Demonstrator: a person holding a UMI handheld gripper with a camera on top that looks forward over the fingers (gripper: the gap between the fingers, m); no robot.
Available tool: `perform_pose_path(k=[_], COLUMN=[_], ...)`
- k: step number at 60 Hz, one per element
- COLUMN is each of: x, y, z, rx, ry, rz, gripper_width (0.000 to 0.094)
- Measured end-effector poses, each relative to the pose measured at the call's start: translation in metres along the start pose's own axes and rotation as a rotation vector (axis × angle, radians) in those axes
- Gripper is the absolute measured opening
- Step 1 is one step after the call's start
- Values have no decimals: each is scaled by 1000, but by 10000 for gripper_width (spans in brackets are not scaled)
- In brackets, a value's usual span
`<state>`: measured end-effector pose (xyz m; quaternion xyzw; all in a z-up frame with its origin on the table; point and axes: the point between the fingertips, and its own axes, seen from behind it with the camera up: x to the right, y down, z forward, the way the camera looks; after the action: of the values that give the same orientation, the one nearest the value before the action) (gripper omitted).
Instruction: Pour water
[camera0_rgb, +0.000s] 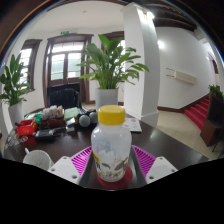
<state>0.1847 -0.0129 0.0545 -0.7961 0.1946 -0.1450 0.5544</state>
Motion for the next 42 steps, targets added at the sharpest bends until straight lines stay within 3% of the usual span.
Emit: perform_pose_path(k=[3,23,42], x=[0,-27,-107], y=[5,23,-23], z=[-5,-113,-219], rx=[-9,-20,57], ry=[-5,-163,-437], rz=[-13,-61,-47], gripper_width=[737,734,725])
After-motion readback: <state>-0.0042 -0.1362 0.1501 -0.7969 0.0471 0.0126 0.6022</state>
